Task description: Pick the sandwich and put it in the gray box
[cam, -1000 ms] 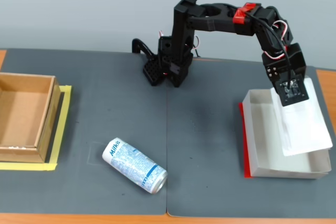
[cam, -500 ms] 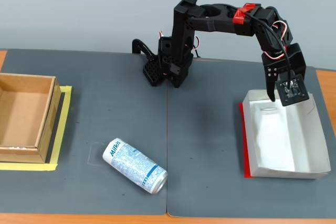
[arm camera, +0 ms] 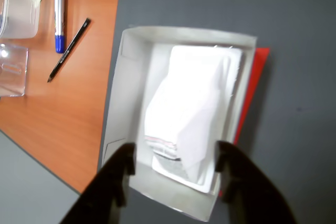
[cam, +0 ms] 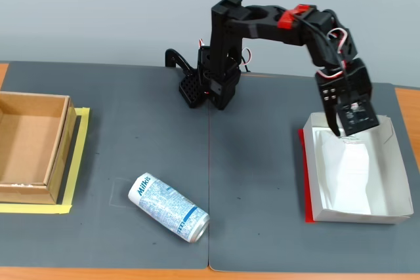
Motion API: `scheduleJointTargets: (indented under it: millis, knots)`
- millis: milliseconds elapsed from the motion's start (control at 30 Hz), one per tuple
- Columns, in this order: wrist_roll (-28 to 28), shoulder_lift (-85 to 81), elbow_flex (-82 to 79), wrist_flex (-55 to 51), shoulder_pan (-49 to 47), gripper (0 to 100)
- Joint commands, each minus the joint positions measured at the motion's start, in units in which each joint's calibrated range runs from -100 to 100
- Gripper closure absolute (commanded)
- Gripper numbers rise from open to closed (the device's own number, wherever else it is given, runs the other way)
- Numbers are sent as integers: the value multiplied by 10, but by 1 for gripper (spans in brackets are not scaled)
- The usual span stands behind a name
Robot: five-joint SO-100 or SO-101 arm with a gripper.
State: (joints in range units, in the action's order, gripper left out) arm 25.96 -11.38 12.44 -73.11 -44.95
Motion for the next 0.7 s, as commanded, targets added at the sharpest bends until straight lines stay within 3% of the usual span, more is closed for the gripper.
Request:
scheduleJointTargets:
  millis: [0,100,533,667]
  knots:
    - [-22,-73,-28,1,52,91]
    - [-44,-118,-75,6,92,99]
    - [-166,-334,-306,12,248,97]
    - [-188,-409,-414,57,277,97]
